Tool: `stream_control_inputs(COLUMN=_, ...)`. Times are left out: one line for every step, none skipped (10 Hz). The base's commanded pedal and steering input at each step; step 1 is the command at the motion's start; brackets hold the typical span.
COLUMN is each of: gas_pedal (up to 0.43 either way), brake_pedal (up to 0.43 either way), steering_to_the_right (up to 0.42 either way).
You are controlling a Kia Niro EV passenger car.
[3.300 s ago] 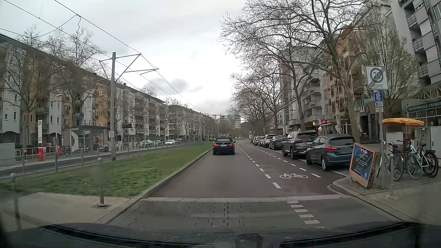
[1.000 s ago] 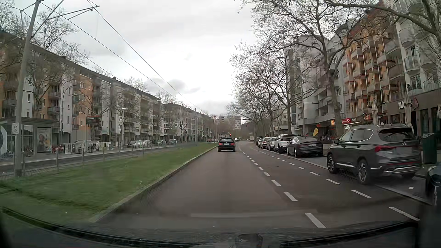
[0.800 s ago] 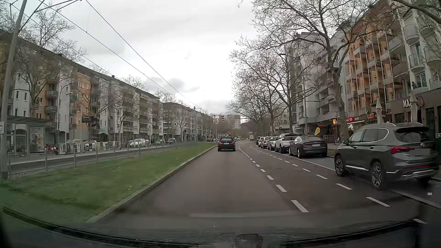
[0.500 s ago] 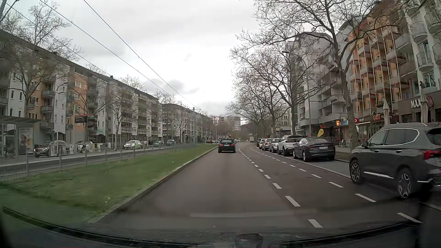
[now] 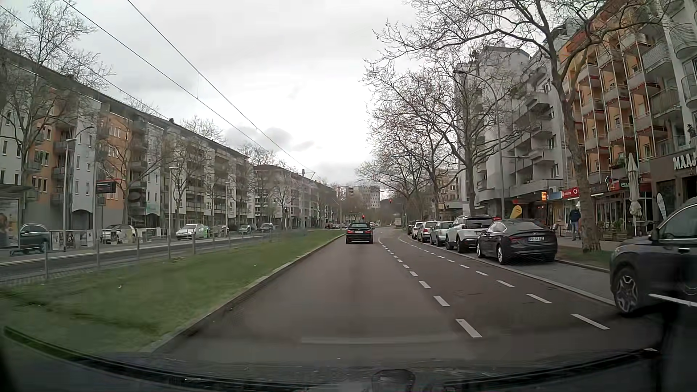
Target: Follow the waypoints while adhering to traffic rules and regulations
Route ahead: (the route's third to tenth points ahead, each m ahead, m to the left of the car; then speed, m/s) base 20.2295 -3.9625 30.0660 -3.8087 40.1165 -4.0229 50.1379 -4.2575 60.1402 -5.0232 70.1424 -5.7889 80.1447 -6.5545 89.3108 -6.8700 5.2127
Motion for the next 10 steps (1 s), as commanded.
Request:
stream_control_inputs(gas_pedal=0.209, brake_pedal=0.000, steering_to_the_right=0.002)
stream_control_inputs(gas_pedal=0.209, brake_pedal=0.000, steering_to_the_right=0.002)
stream_control_inputs(gas_pedal=0.209, brake_pedal=0.000, steering_to_the_right=0.003)
stream_control_inputs(gas_pedal=0.209, brake_pedal=0.000, steering_to_the_right=0.002)
stream_control_inputs(gas_pedal=0.209, brake_pedal=0.000, steering_to_the_right=0.002)
stream_control_inputs(gas_pedal=0.209, brake_pedal=0.000, steering_to_the_right=0.002)
stream_control_inputs(gas_pedal=0.220, brake_pedal=0.000, steering_to_the_right=0.002)
stream_control_inputs(gas_pedal=0.220, brake_pedal=0.000, steering_to_the_right=0.002)
stream_control_inputs(gas_pedal=0.220, brake_pedal=0.000, steering_to_the_right=0.001)
stream_control_inputs(gas_pedal=0.220, brake_pedal=0.000, steering_to_the_right=0.001)
